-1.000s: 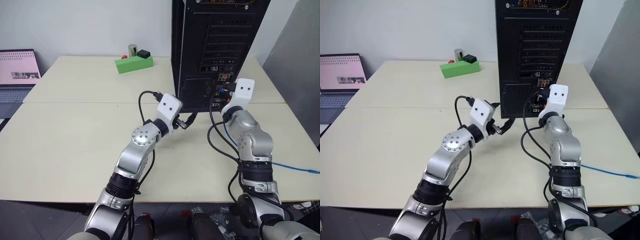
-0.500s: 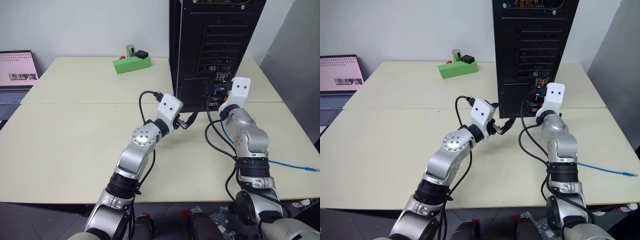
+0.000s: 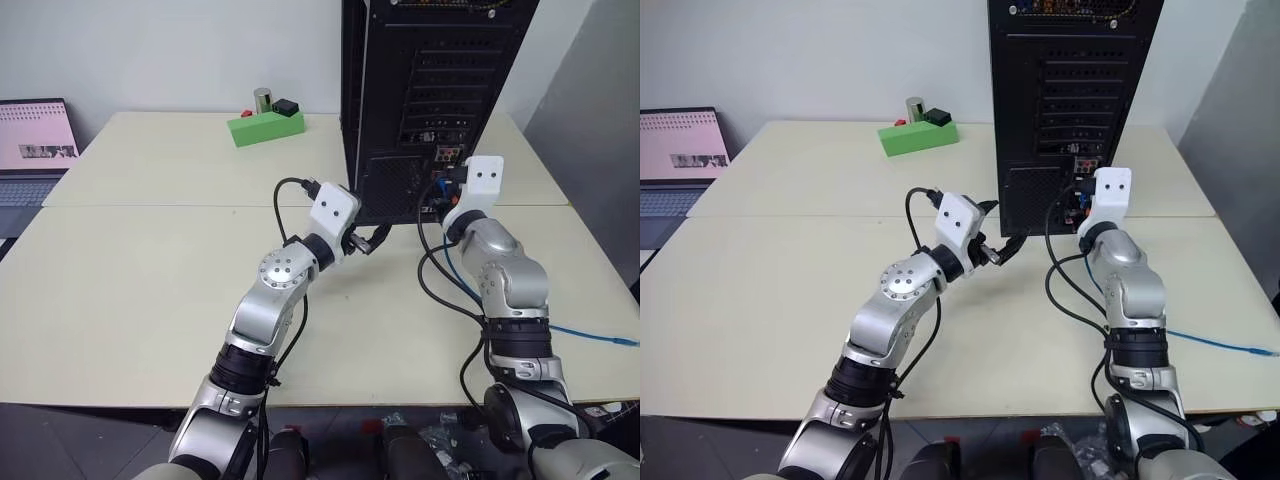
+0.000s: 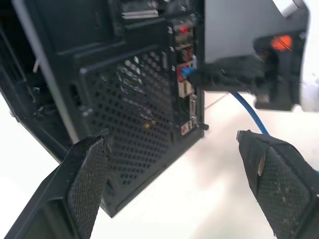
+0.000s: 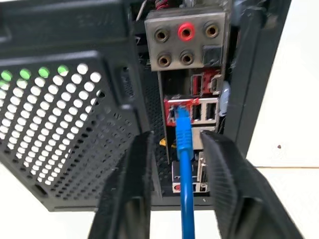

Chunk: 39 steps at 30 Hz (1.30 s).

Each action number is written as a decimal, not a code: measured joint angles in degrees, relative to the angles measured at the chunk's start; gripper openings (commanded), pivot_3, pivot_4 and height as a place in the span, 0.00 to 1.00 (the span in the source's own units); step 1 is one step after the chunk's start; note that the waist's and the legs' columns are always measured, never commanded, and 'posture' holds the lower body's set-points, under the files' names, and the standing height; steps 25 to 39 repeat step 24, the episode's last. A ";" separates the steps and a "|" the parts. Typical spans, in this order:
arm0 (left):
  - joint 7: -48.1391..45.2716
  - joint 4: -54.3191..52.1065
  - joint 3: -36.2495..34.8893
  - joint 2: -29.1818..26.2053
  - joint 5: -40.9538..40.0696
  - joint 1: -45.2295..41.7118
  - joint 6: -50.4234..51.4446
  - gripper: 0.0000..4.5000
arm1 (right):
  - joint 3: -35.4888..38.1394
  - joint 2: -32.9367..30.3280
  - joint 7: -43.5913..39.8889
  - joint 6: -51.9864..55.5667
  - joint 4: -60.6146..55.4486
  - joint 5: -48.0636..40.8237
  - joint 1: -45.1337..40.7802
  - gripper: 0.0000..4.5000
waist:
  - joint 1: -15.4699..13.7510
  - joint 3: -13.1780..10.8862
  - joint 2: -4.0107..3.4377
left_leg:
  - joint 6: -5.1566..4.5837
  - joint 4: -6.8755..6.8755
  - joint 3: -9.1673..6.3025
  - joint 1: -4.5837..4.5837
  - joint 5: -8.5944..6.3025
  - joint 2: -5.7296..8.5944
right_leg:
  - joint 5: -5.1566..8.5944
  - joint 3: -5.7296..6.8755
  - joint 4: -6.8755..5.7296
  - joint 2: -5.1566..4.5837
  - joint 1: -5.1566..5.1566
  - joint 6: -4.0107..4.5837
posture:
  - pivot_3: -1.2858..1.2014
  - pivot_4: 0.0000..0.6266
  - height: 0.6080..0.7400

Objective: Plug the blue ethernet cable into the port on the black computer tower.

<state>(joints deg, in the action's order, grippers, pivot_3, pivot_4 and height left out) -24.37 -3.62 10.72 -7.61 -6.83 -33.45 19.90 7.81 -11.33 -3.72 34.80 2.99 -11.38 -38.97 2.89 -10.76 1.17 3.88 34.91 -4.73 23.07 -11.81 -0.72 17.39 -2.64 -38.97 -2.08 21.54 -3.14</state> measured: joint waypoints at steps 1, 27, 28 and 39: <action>-0.35 0.02 -0.09 0.03 -0.17 -0.04 -0.40 0.94 | -0.28 -0.52 -0.66 0.37 -0.81 -0.01 0.66 0.57 | -0.06 0.00 0.00 | 0.00 0.00 -0.01 0.01 0.00 0.00 | 0.00 0.02 0.00 0.00 0.00 0.00 | 0.52 0.24 1.00; -18.70 0.96 -6.77 -18.73 -7.11 -1.82 3.35 0.94 | 9.20 -27.11 -36.41 -3.48 -16.78 -15.01 18.13 0.99 | -0.07 -0.04 0.02 | -0.01 0.00 -0.03 -0.02 0.00 -0.01 | 0.02 0.05 0.03 0.01 -0.05 -0.02 | 0.52 0.24 1.00; -18.70 0.96 -6.77 -18.73 -7.11 -1.82 3.35 0.94 | 9.20 -27.11 -36.41 -3.48 -16.78 -15.01 18.13 0.99 | -0.07 -0.04 0.02 | -0.01 0.00 -0.03 -0.02 0.00 -0.01 | 0.02 0.05 0.03 0.01 -0.05 -0.02 | 0.52 0.24 1.00; -18.70 0.96 -6.77 -18.73 -7.11 -1.82 3.35 0.94 | 9.20 -27.11 -36.41 -3.48 -16.78 -15.01 18.13 0.99 | -0.07 -0.04 0.02 | -0.01 0.00 -0.03 -0.02 0.00 -0.01 | 0.02 0.05 0.03 0.01 -0.05 -0.02 | 0.52 0.24 1.00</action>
